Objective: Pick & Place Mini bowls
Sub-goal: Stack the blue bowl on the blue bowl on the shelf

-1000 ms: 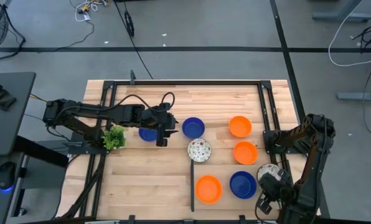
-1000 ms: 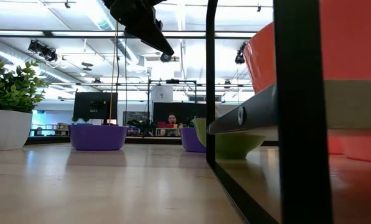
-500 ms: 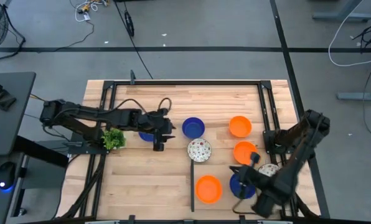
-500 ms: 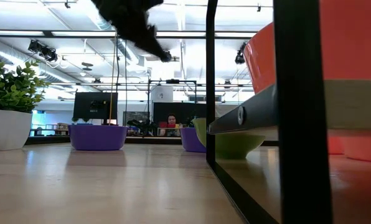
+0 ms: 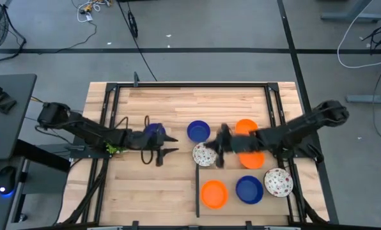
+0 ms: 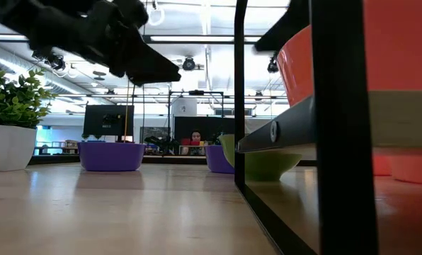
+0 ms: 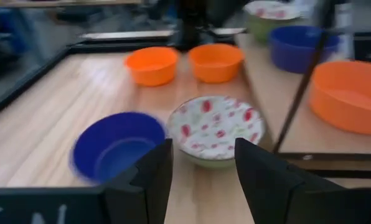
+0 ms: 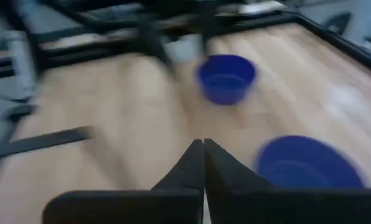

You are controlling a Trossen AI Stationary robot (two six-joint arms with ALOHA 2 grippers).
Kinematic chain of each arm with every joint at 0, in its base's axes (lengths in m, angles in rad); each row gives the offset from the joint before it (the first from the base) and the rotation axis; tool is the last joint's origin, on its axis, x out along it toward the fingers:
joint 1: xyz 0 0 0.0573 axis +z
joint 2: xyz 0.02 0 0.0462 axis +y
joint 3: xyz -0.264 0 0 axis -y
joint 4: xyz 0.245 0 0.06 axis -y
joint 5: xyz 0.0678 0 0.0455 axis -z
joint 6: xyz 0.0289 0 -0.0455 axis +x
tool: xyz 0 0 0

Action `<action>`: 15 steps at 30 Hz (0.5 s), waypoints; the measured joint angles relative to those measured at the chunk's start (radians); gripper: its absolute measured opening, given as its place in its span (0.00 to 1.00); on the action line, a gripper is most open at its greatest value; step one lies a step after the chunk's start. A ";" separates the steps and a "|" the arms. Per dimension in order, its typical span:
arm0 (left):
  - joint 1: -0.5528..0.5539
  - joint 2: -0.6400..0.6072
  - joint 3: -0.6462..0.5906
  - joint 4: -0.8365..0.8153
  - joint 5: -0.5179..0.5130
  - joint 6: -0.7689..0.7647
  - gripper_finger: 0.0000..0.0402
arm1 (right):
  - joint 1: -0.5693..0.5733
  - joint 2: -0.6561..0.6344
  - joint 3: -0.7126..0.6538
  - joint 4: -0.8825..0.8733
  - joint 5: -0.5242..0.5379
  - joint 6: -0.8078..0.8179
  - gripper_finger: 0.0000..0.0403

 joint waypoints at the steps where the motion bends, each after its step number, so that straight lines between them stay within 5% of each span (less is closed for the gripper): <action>1: -0.020 -0.001 -0.010 0.001 -0.054 -0.015 0.44 | -0.051 0.004 0.002 -0.001 -0.029 -0.017 0.02; 5: -0.084 0.009 -0.009 -0.051 -0.215 -0.082 0.44 | -0.225 0.028 0.024 -0.063 -0.132 -0.060 0.10; 15: -0.125 0.021 -0.007 -0.059 -0.256 -0.125 0.44 | -0.450 0.198 0.249 -0.446 -0.274 -0.162 0.36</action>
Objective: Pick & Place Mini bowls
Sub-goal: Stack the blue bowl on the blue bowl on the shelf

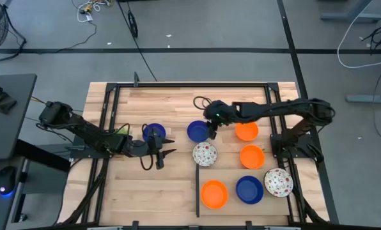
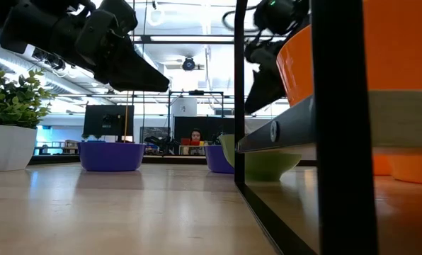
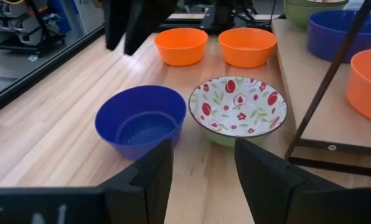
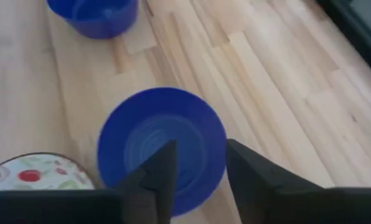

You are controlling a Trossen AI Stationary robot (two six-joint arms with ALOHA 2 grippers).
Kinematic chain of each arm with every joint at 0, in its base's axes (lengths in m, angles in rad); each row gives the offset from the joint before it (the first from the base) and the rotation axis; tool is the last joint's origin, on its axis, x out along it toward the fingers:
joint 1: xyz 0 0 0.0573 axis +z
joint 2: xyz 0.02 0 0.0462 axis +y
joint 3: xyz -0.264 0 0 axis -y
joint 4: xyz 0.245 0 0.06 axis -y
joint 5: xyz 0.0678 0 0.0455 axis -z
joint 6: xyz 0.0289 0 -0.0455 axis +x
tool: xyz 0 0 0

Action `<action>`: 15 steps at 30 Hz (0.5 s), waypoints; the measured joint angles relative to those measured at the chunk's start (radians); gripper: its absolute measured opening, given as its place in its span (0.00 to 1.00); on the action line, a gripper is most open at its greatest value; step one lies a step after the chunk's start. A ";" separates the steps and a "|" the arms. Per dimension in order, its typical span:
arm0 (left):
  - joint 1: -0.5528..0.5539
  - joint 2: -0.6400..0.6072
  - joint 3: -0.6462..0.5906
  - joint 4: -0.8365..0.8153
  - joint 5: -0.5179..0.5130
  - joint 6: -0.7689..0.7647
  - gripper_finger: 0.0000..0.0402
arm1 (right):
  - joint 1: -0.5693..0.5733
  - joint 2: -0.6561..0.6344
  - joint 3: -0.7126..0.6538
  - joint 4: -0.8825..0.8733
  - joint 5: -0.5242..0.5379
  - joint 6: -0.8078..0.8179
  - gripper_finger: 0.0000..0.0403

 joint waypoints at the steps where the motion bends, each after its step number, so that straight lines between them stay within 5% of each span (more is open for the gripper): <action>1: 0.000 0.000 0.000 -0.002 0.000 0.000 0.44 | -0.009 0.023 0.020 -0.017 -0.008 -0.005 0.38; 15: -0.001 0.000 0.000 -0.020 0.049 -0.009 0.44 | -0.065 0.237 0.175 -0.203 -0.011 0.069 0.38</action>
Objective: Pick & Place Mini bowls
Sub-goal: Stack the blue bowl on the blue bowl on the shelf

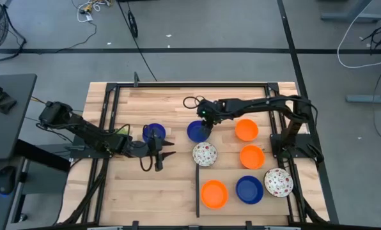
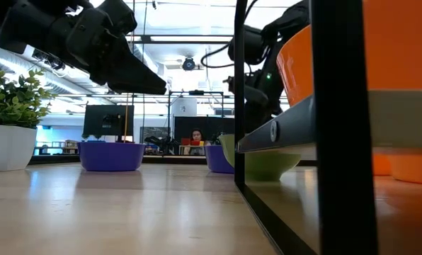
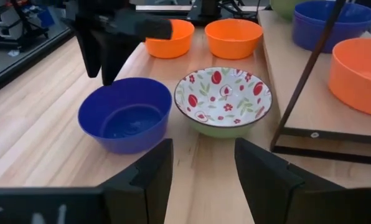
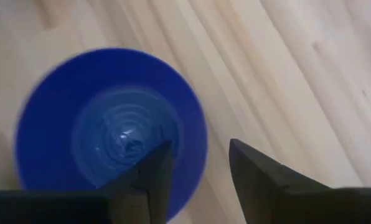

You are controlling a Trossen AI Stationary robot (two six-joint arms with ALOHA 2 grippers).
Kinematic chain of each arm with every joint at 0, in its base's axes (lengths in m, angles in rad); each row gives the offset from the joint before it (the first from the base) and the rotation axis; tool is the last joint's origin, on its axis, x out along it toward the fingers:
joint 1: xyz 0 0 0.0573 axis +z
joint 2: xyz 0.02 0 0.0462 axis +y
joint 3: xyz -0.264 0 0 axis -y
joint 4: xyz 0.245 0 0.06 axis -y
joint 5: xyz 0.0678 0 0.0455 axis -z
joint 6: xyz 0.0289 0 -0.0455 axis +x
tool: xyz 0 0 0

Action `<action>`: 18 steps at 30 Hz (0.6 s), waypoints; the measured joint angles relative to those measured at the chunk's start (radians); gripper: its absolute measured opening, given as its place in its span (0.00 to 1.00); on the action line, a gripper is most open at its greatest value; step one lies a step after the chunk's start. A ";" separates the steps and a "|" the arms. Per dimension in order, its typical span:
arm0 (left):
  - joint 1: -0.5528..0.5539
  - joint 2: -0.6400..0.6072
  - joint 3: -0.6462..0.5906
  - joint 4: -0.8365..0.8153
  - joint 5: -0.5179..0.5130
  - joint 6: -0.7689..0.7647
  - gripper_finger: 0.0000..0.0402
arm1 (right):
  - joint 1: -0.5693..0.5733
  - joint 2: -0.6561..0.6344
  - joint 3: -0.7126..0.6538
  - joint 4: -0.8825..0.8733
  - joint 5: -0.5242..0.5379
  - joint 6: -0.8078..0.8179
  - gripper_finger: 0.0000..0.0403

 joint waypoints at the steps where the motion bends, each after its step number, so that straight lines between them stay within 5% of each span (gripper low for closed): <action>1: -0.004 0.000 0.000 0.000 0.002 -0.006 0.44 | -0.003 0.004 0.000 -0.008 0.000 0.012 0.38; 13: -0.015 0.000 0.000 0.003 0.003 -0.018 0.44 | -0.007 0.047 0.000 -0.028 -0.007 0.047 0.29; 18: -0.015 0.000 0.000 0.003 0.013 -0.021 0.44 | -0.007 0.047 0.000 -0.025 -0.007 0.042 0.16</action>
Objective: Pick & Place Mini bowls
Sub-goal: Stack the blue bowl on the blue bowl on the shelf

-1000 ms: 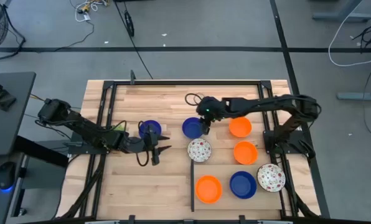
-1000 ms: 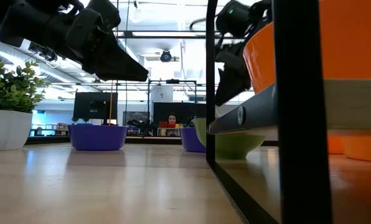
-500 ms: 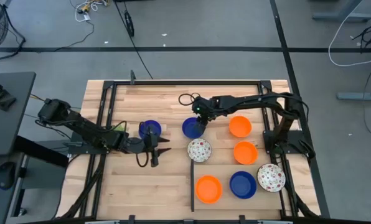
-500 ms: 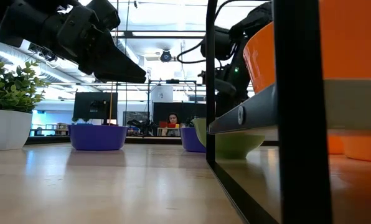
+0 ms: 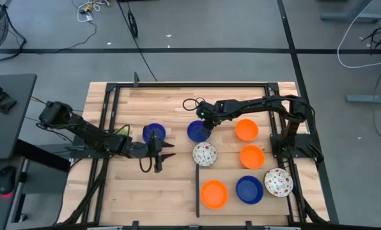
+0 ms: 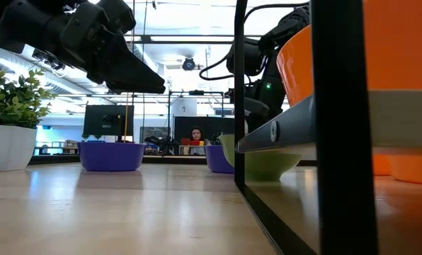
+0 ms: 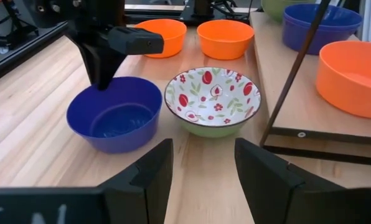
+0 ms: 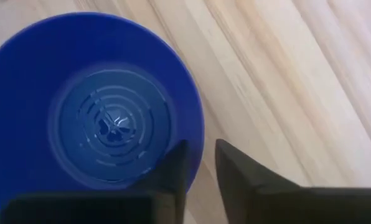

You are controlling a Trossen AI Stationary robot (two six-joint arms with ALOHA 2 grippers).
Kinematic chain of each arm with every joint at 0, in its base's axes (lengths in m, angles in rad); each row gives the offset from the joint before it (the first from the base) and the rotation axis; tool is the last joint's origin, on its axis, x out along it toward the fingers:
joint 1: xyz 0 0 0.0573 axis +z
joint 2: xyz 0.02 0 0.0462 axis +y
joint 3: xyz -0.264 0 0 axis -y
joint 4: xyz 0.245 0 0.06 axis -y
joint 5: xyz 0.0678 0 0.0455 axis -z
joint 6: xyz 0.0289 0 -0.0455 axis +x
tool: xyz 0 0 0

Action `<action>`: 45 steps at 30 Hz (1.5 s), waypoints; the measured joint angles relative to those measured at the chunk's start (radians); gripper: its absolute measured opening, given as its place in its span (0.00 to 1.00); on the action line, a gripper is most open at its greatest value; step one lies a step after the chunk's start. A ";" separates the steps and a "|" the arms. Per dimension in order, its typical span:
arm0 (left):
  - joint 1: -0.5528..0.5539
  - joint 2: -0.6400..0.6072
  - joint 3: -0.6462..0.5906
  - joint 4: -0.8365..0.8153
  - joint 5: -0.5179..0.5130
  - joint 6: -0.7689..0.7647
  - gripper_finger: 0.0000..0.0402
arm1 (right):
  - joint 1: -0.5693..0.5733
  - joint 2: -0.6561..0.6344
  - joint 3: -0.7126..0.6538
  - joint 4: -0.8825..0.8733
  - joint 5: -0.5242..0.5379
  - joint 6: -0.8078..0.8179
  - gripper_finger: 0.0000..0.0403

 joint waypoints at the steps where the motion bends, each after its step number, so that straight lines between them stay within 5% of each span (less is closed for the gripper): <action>1: 0.000 0.000 0.000 0.000 0.000 -0.001 0.44 | 0.000 0.000 0.000 0.000 0.000 -0.003 0.13; 4: 0.000 0.000 0.000 0.000 0.006 -0.004 0.44 | 0.000 -0.001 -0.001 0.004 -0.003 -0.009 0.03; 15: -0.013 0.000 0.000 0.000 0.007 -0.018 0.44 | -0.007 -0.149 -0.004 -0.058 0.004 -0.009 0.01; 24: -0.023 0.000 0.000 -0.001 0.005 -0.016 0.44 | 0.069 -0.488 0.056 -0.549 0.075 0.197 0.00; 28: -0.024 0.000 0.000 -0.001 0.005 -0.015 0.44 | 0.193 -0.583 0.102 -0.799 0.008 0.372 0.00; 35: -0.023 0.000 0.000 -0.001 0.004 -0.011 0.44 | 0.519 -0.651 0.107 -0.878 -0.169 0.540 0.00; 45: -0.023 0.000 0.000 -0.001 0.006 -0.012 0.44 | 0.893 -0.564 0.106 -0.641 -0.028 0.602 0.00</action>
